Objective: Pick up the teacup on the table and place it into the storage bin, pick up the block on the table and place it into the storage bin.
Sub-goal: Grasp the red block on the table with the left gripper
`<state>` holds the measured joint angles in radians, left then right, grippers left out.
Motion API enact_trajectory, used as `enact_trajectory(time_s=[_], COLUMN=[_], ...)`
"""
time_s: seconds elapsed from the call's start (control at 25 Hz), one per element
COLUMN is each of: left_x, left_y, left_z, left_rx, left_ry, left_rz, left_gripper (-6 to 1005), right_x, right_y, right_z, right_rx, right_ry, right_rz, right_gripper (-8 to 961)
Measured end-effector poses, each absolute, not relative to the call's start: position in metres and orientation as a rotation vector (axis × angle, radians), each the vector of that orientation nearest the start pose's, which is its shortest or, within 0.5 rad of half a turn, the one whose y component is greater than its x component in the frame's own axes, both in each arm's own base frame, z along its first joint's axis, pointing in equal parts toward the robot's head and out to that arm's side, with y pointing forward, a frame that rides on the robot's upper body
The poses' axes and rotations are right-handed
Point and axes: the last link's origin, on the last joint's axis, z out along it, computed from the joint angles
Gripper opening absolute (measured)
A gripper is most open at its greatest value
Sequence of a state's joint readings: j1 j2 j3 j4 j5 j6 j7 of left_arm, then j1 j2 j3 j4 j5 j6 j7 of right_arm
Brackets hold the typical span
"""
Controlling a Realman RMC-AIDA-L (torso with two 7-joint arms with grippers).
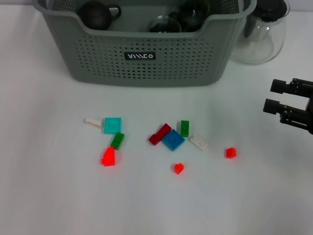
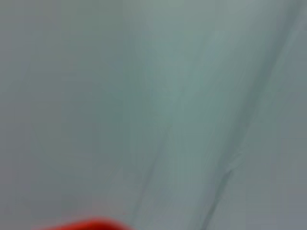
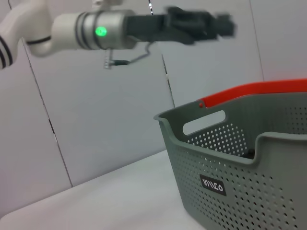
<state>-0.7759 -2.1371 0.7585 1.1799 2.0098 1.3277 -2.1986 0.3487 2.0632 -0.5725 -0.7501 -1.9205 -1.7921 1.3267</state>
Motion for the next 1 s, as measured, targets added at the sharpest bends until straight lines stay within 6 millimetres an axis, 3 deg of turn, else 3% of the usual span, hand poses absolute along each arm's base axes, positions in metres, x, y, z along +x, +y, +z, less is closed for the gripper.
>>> enact_trajectory(time_s=[0.08, 0.28, 0.48, 0.68, 0.84, 1.0], left_x=[-0.126, -0.179, -0.24, -0.293, -0.308, -0.319], left_y=[0.392, 0.336, 0.28, 0.242, 0.229, 0.224], left_z=[0.096, 0.104, 0.072, 0.034, 0.012, -0.013], left_rx=[-2.503, -2.528, -2.532, -2.536, -2.562, -2.628], left_ry=[-0.604, -0.411, -0.261, -0.353, -0.353, -0.391], left_rz=[-1.079, -1.209, -1.07, -0.949, -0.877, -0.776], left_gripper=[410, 429, 448, 468, 483, 604], right_x=[0.294, 0.293, 0.292, 0.291, 0.289, 0.29], right_y=[0.275, 0.276, 0.278, 0.28, 0.282, 0.282], right_z=[0.043, 0.042, 0.042, 0.041, 0.039, 0.039], right_rx=[-2.622, -2.622, -2.621, -2.621, -2.626, -2.63], right_ry=[0.608, 0.615, 0.611, 0.613, 0.616, 0.624], right_rz=[0.889, 0.895, 0.895, 0.898, 0.906, 0.907], right_gripper=[611, 611, 611, 611, 612, 613])
